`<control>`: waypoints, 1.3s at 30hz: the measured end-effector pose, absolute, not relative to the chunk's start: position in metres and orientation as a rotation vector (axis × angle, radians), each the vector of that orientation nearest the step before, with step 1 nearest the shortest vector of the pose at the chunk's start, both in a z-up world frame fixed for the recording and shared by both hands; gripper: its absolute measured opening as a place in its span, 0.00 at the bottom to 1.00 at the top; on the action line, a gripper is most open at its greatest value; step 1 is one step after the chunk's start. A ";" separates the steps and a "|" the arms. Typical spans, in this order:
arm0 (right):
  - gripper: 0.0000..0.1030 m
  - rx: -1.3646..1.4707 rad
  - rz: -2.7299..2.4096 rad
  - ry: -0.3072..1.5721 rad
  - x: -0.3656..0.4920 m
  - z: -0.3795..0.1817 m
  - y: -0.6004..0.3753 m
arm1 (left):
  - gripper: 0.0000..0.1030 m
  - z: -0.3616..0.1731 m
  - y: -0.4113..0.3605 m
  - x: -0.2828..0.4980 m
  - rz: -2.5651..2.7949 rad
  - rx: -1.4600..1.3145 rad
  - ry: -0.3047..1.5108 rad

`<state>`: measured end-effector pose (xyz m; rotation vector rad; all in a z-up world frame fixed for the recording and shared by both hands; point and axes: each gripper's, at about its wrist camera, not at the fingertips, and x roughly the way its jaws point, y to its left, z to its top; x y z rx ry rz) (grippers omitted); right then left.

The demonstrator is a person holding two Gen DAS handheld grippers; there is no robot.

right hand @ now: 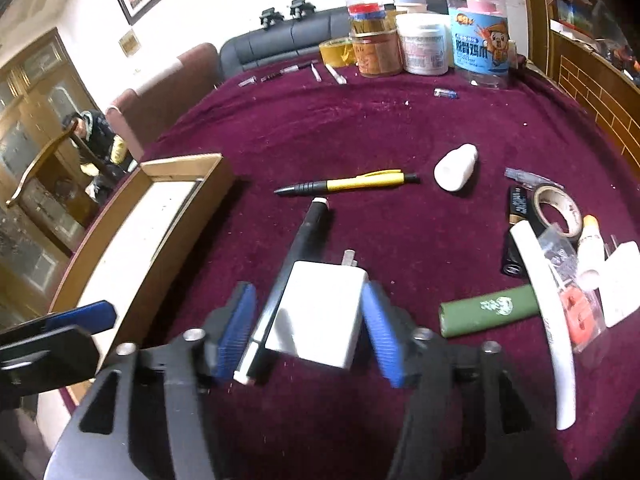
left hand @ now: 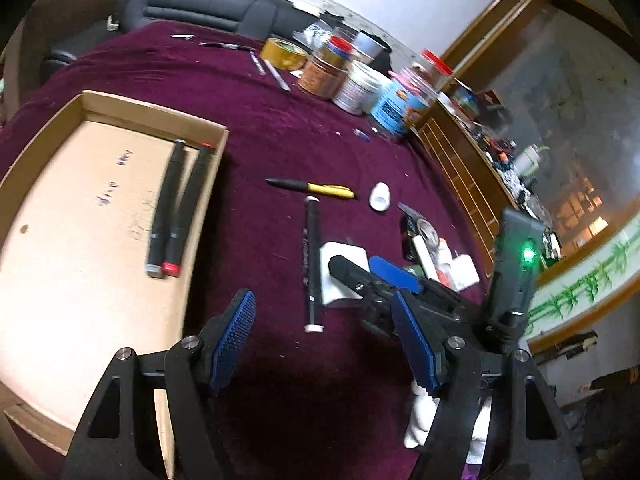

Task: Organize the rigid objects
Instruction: 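Grasp the white charger block with the right tool while the left tool grasps another black marker, then carry the black marker into the tray and open the left tool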

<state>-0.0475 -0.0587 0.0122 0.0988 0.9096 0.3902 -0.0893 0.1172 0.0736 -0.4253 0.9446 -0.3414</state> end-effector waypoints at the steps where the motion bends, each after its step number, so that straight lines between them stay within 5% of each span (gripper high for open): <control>1: 0.57 0.087 0.379 0.919 -0.045 0.010 -0.057 | 0.63 0.074 0.118 -0.089 -0.335 -0.420 0.946; 6: 0.45 0.062 0.329 0.969 -0.047 0.001 -0.065 | 0.63 0.071 0.107 -0.086 -0.351 -0.360 0.964; 23: 0.46 0.151 0.239 0.943 -0.101 -0.002 -0.139 | 0.62 0.009 0.015 -0.018 -0.233 0.063 1.024; 28: 0.47 0.147 0.233 0.939 -0.099 -0.004 -0.137 | 0.11 0.011 0.006 -0.029 -0.313 0.161 0.968; 39: 0.49 0.156 0.233 0.935 -0.102 -0.004 -0.137 | 0.11 0.040 0.024 -0.057 -0.430 -0.010 0.933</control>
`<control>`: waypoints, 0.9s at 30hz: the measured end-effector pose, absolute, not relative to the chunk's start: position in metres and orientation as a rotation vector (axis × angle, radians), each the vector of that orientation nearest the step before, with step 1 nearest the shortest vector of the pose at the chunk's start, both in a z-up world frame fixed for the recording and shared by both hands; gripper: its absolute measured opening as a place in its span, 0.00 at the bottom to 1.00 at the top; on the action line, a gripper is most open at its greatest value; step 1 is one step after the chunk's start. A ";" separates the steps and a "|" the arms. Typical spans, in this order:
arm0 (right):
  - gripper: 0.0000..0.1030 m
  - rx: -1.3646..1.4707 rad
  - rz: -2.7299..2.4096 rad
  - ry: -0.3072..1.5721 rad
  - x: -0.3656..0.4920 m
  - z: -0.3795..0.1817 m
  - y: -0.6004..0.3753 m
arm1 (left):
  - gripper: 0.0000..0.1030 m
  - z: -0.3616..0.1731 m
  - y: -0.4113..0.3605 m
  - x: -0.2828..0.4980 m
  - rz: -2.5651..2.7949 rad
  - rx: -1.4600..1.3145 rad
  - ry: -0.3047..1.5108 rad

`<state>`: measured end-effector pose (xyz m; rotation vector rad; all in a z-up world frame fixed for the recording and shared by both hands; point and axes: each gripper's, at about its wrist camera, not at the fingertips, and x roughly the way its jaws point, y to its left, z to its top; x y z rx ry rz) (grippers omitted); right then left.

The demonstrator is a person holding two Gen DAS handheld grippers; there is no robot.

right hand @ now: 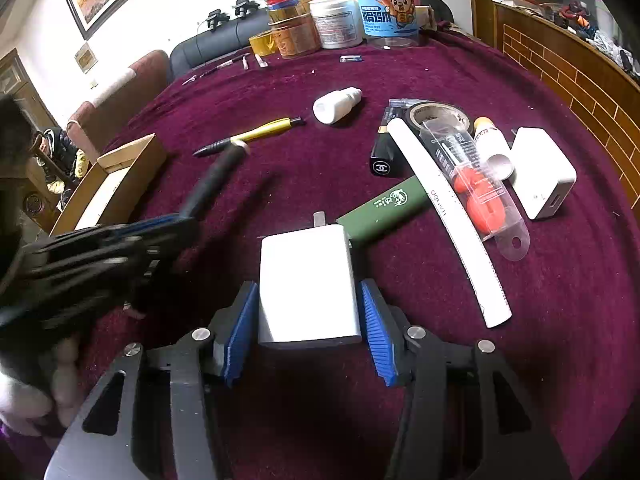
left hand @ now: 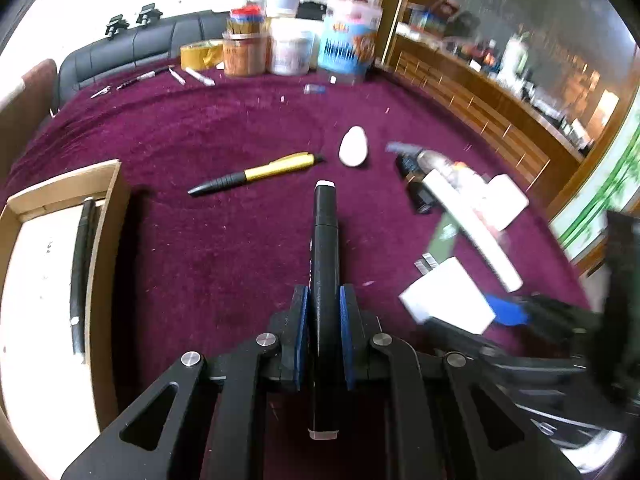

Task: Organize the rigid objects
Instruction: 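Carry the black marker into the tray and open the left tool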

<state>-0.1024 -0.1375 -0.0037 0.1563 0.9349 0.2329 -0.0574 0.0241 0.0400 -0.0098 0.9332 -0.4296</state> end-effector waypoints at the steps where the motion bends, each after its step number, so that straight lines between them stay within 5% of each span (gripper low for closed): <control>1: 0.49 0.157 0.233 0.935 -0.102 -0.004 -0.138 | 0.11 0.046 0.029 -0.061 -0.440 -0.035 0.922; 14: 0.53 -0.018 0.163 0.968 -0.097 -0.004 -0.111 | 0.12 0.095 0.145 -0.099 -0.373 -0.236 0.802; 18: 0.44 -0.027 0.163 0.978 -0.095 -0.001 -0.111 | 0.12 0.088 0.184 -0.090 -0.278 -0.257 0.816; 27: 0.43 0.081 0.282 0.993 -0.089 0.024 -0.094 | 0.12 0.056 0.248 -0.053 -0.163 -0.328 0.894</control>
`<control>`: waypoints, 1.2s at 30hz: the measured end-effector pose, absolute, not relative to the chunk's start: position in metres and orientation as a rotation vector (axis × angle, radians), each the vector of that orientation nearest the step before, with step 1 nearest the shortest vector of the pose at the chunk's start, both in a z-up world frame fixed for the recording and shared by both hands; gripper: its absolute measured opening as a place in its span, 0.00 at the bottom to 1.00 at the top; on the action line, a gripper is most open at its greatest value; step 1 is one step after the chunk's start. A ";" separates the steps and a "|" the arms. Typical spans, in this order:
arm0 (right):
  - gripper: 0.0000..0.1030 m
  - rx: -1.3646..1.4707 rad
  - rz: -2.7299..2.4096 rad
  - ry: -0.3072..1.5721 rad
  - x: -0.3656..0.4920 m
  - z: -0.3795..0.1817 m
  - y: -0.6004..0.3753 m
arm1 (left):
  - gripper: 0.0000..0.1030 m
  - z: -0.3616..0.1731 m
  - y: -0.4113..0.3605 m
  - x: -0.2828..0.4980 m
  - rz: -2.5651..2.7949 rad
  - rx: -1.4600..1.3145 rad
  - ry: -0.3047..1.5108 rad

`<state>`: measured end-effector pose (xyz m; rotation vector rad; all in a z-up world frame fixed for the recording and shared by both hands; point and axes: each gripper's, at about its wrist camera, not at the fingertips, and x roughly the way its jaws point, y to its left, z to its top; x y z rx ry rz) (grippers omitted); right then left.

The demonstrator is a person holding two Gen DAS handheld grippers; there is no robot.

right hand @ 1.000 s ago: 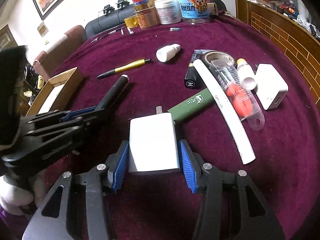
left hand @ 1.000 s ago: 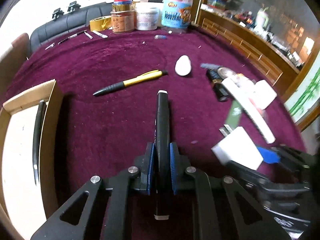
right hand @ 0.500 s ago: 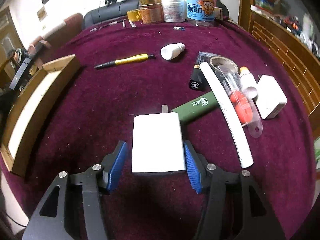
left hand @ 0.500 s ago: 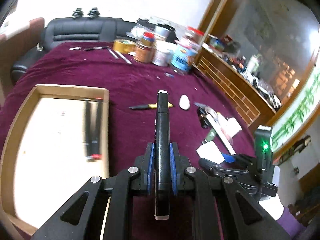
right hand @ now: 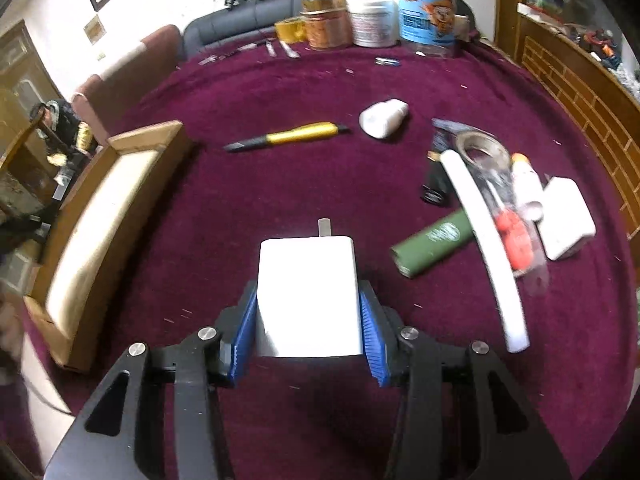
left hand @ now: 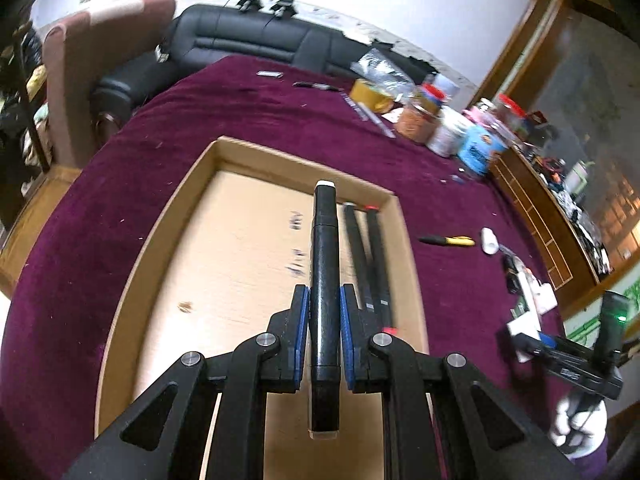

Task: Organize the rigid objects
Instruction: 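Carry the black marker into the tray and open the left tool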

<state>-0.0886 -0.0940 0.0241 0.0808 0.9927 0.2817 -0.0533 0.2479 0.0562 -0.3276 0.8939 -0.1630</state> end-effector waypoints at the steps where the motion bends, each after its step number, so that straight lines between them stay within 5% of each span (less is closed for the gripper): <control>1: 0.43 0.086 0.292 0.992 -0.088 0.027 -0.090 | 0.12 0.053 0.252 -0.050 -0.160 -0.336 0.903; 29: 0.44 0.143 0.559 1.064 -0.007 0.050 0.088 | 0.12 0.008 0.250 0.028 -0.243 -0.419 1.083; 33: 0.44 0.152 0.545 1.073 -0.001 0.050 0.092 | 0.41 0.013 0.263 0.021 -0.256 -0.494 1.073; 36: 0.44 0.164 0.558 1.088 0.005 0.047 0.101 | 0.43 0.028 0.280 0.005 -0.249 -0.542 1.022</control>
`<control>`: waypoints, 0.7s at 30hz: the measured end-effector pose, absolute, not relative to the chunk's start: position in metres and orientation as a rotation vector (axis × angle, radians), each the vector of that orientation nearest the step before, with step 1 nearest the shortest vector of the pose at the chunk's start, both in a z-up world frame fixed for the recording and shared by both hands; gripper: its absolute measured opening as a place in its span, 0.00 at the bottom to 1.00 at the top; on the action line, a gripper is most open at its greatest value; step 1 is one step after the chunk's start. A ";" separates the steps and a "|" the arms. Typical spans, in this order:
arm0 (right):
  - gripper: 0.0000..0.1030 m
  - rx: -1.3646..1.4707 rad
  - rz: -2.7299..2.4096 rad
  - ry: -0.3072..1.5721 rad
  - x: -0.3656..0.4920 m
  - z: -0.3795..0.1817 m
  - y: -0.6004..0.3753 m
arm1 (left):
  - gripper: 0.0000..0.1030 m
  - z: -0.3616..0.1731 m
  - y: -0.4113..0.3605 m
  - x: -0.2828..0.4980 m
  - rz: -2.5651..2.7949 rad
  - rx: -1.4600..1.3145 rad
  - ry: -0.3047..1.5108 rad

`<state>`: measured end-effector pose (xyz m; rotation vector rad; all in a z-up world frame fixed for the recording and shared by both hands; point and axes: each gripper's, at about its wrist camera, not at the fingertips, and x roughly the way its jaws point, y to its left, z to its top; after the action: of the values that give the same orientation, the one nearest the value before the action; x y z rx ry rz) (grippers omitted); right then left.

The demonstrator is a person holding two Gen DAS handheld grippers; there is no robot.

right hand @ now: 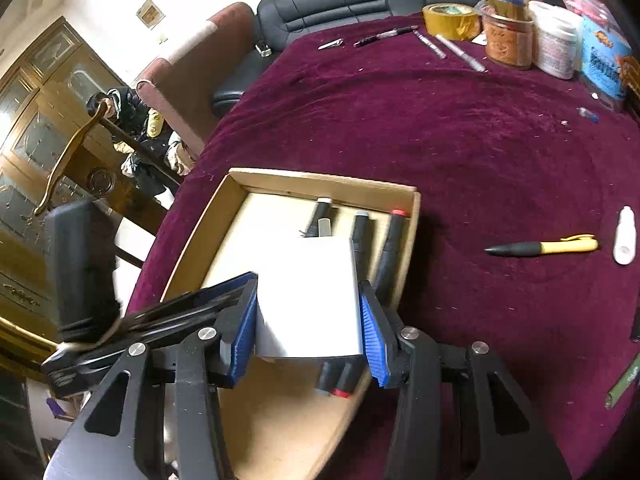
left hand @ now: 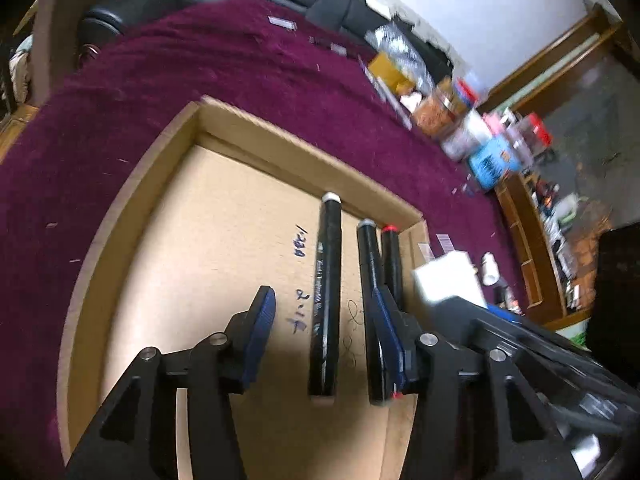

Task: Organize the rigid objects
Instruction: 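Carry the black marker into the tray and open the left tool, then lower the white charger block into the tray and open the right tool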

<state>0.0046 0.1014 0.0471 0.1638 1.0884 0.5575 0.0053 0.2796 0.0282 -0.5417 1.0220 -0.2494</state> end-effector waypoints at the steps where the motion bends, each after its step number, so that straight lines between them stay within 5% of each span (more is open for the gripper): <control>1: 0.44 0.167 0.566 1.096 0.006 0.045 0.108 | 0.43 0.033 0.286 -0.001 -0.245 -0.553 1.007; 4: 0.44 0.187 0.594 1.114 0.013 0.041 0.125 | 0.53 0.044 0.309 -0.023 -0.209 -0.603 0.962; 21: 0.44 0.206 0.511 1.189 0.046 0.000 0.180 | 0.55 0.040 0.376 -0.091 -0.092 -0.704 0.868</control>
<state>0.0461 0.1799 0.0000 0.2059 1.1888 0.5113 -0.0913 0.3762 0.0402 -0.7040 0.8678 -0.0915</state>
